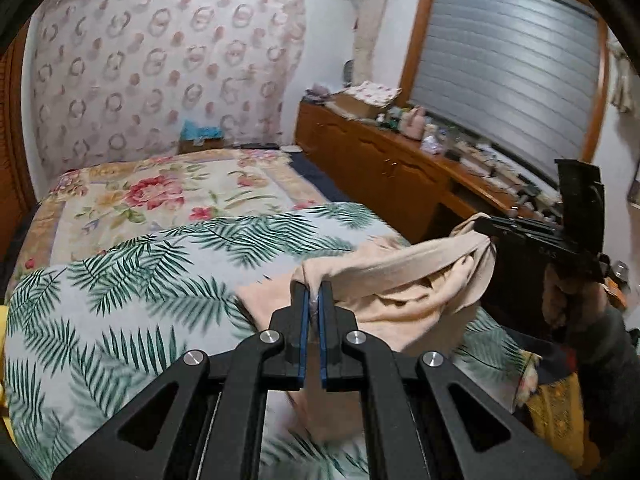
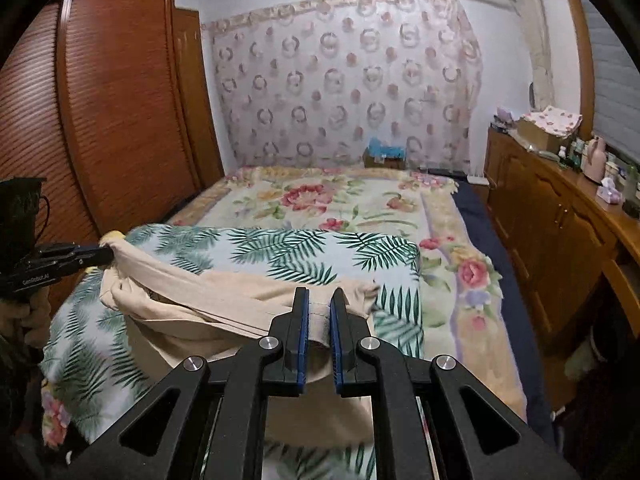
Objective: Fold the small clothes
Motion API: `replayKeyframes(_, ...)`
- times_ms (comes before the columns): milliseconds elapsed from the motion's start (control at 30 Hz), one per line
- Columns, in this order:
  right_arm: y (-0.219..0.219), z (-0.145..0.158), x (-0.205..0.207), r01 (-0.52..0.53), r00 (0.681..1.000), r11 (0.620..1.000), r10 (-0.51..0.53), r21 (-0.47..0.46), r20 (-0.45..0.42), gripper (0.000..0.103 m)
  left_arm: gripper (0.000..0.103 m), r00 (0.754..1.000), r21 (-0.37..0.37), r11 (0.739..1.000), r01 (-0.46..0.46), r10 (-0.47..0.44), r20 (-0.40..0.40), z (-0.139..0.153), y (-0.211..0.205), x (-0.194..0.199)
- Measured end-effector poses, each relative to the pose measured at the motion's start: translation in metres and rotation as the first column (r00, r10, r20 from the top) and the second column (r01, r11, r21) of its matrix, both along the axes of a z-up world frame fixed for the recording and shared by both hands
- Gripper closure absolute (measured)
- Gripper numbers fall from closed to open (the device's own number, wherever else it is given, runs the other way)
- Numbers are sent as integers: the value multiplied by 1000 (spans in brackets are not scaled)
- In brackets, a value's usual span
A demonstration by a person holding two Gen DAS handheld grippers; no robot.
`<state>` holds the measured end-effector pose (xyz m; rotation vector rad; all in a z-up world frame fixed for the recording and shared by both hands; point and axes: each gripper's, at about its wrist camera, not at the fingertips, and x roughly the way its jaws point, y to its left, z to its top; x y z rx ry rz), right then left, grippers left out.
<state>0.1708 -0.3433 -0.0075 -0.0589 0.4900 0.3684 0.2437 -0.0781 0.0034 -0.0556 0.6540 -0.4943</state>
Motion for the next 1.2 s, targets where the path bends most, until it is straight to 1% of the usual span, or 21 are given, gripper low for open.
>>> replayKeyframes(200, 18, -25, 72, 6, 996, 998, -11, -60, -84, 94, 98, 998, 37, 999, -40, 42, -41, -29, -3, 55)
replayKeyframes(267, 18, -36, 92, 26, 992, 998, -33, -63, -119, 93, 98, 997, 61, 997, -51, 54, -47, -36, -4, 64)
replayKeyframes(333, 20, -43, 103, 40, 990, 996, -50, -76, -129, 93, 96, 997, 78, 995, -57, 61, -54, -42, -4, 67)
replayKeyframes(367, 21, -45, 108, 38, 990, 997, -47, -74, -129, 88, 86, 997, 81, 995, -54, 59, -54, -44, -3, 67)
replayKeyframes(400, 26, -42, 115, 38, 990, 997, -48, -73, -130, 80, 79, 997, 81, 995, -49, 53, -55, -46, -2, 65)
replayKeyframes(433, 26, -42, 115, 46, 991, 996, -55, -73, -123, 75, 66, 997, 84, 996, -41, 46, -54, -47, -2, 62)
replayKeyframes(467, 23, -38, 114, 55, 992, 996, -63, -73, -113, 66, 51, 998, 89, 996, -32, 36, -54, -49, 0, 58)
replayKeyframes(500, 20, -35, 111, 63, 993, 996, -70, -67, -99, 63, 46, 998, 92, 995, -27, 32, -57, -50, 0, 56)
replayKeyframes(533, 17, -31, 108, 68, 994, 996, -73, -55, -83, 62, 36, 998, 92, 996, -21, 26, -62, -52, 1, 53)
replayKeyframes(567, 14, -29, 100, 67, 995, 997, -71, -45, -74, 59, 34, 997, 88, 996, -12, 18, -71, -55, 3, 48)
replayKeyframes(600, 11, -27, 96, 66, 995, 997, -69, -37, -70, 55, 34, 997, 86, 996, -6, 13, -78, -57, 4, 46)
replayKeyframes(633, 9, -26, 91, 56, 996, 998, -58, -30, -68, 55, 34, 996, 85, 996, 4, 4, -89, -60, 4, 42)
replayKeyframes(700, 7, -33, 79, 1, 997, 1000, -4, -31, -79, 54, 34, 994, 93, 995, 23, -13, -112, -67, 1, 38)
replayKeyframes(800, 11, -42, 69, -49, 993, 996, 41, -73, -106, 54, 34, 992, 139, 989, 46, -29, -127, -77, -8, 40)
replayKeyframes(833, 13, -46, 68, -61, 991, 995, 51, -82, -120, 54, 34, 991, 157, 986, 45, -25, -130, -78, -13, 43)
replayKeyframes(900, 16, -53, 70, -91, 985, 992, 77, -84, -153, 54, 34, 990, 166, 984, 58, -36, -133, -79, -20, 50)
replayKeyframes(967, 19, -58, 81, -106, 981, 990, 88, -96, -175, 54, 34, 990, 184, 981, 66, -41, -134, -79, -29, 59)
replayKeyframes(1033, 23, -62, 91, -120, 976, 988, 99, -101, -196, 54, 34, 990, 216, 975, 49, -18, -142, -82, -35, 71)
replayKeyframes(1100, 25, -63, 106, -122, 972, 987, 98, -106, -213, 54, 34, 990, 257, 966, 9, 28, -139, -84, -37, 85)
replayKeyframes(1167, 26, -58, 123, -88, 977, 988, 61, -124, -205, 54, 34, 990, 281, 959, -41, 78, -119, -85, -34, 95)
replayKeyframes(1200, 26, -54, 131, -79, 979, 991, 56, -109, -198, 54, 34, 988, 290, 954, -78, 113, -103, -85, -30, 99)
